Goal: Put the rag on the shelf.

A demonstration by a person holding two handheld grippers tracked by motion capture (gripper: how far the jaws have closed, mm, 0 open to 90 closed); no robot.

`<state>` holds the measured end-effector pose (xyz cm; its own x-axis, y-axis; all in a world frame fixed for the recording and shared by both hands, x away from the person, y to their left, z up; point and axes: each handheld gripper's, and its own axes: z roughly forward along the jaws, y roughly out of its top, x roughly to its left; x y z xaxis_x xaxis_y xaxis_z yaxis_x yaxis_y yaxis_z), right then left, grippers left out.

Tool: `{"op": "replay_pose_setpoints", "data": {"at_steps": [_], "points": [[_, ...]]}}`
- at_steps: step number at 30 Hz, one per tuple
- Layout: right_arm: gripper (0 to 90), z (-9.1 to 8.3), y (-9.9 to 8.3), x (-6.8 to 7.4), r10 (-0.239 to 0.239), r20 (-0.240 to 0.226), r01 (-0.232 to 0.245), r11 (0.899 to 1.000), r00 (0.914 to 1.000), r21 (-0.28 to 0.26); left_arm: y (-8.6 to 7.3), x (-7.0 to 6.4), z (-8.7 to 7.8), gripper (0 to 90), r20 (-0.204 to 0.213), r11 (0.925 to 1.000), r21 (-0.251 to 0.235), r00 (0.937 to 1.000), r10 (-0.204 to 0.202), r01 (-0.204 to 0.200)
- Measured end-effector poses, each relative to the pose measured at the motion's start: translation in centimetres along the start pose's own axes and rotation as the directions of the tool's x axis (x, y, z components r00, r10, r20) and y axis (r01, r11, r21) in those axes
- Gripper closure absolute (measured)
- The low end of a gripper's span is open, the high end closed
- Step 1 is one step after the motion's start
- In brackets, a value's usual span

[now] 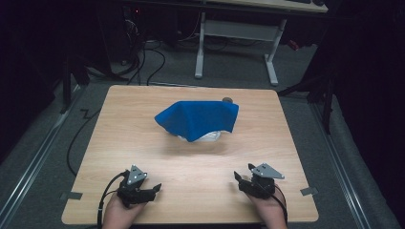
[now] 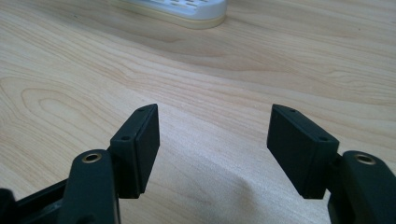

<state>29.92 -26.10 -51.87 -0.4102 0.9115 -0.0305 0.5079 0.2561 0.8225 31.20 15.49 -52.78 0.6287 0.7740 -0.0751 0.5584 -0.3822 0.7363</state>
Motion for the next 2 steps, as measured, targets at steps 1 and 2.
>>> {"op": "replay_pose_setpoints", "data": {"at_steps": [1, 2], "points": [[34.9, -0.01, -0.06, -0.06, 0.003, 0.000, -0.003, 1.000, 1.0000, 0.003, -0.01, 0.11, -0.07, 30.0, 0.006, 1.0000, -0.006, 1.0000, -0.007, 0.007], [34.8, -0.05, -0.06, -0.10, 0.007, -0.001, -0.007, 1.000, 1.0000, 0.007, 0.00, 0.22, -0.17, 29.8, 0.013, 0.9999, -0.008, 0.9998, -0.013, 0.013]]}}
